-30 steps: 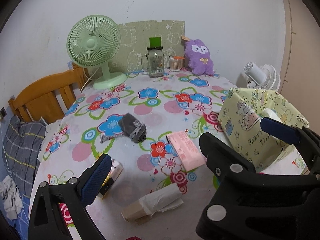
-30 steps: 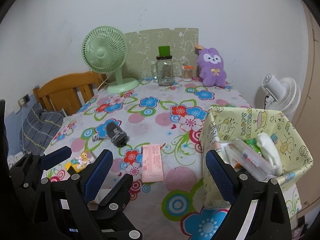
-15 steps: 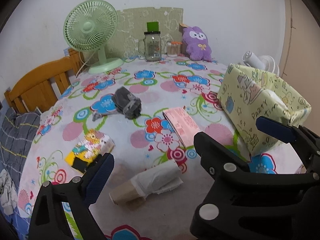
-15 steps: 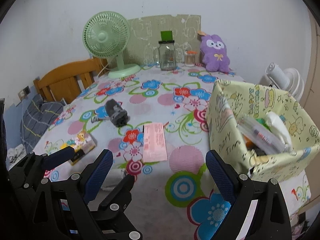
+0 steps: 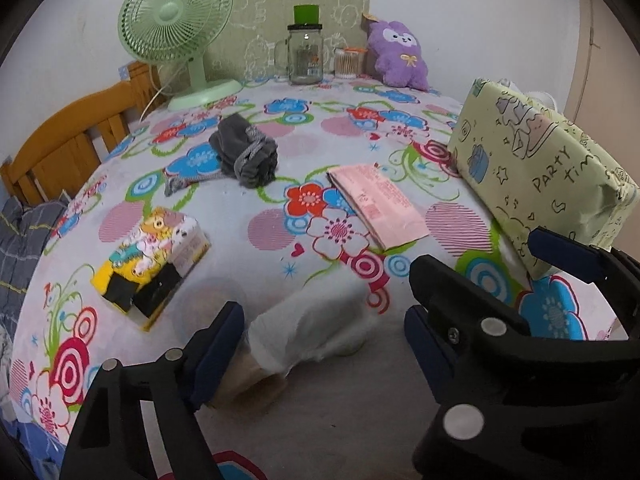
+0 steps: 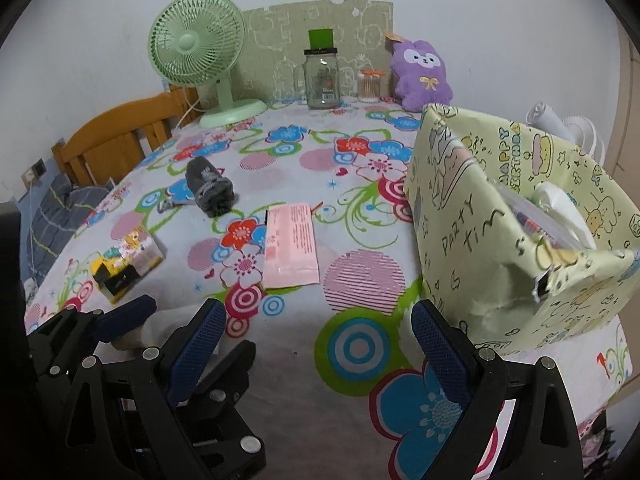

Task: Organize soft objects
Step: 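Move the left gripper to the white rolled cloth and grasp it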

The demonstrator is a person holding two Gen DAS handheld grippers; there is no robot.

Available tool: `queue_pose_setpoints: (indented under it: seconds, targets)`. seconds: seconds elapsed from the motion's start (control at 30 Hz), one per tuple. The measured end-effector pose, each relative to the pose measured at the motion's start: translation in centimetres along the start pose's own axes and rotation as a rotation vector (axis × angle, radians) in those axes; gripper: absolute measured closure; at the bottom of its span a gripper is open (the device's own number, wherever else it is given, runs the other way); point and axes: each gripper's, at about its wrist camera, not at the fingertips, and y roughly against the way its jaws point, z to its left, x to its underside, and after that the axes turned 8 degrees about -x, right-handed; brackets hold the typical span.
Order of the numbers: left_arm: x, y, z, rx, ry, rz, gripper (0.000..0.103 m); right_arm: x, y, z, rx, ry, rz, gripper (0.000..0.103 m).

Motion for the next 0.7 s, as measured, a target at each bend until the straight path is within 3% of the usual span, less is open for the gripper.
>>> queue_pose_setpoints:
  seconds: [0.17,0.27,0.43,0.53,0.7]
  targets:
    - [0.18,0.07,0.03,-0.001,0.001,-0.017,0.02,0.09,-0.75,0.17,-0.008,0.003,0.012,0.007]
    - [0.18,0.13,0.09,0.004,-0.002,-0.019,0.026,0.09,-0.89,0.31,-0.011,0.005,0.012,0.007]
    - [0.23,0.57,-0.17,0.026,-0.02,-0.032,0.056,0.09,-0.81,0.59,-0.012,0.015,0.009,0.007]
    - [0.24,0.68,-0.24,0.03,-0.022,-0.035,0.067,0.11,-0.74,0.55,-0.015,0.011,0.008,0.007]
    - [0.15,0.74,-0.24,0.011,-0.023,-0.033,0.072,0.01,-0.77,0.59,-0.015,0.013,0.006,0.007]
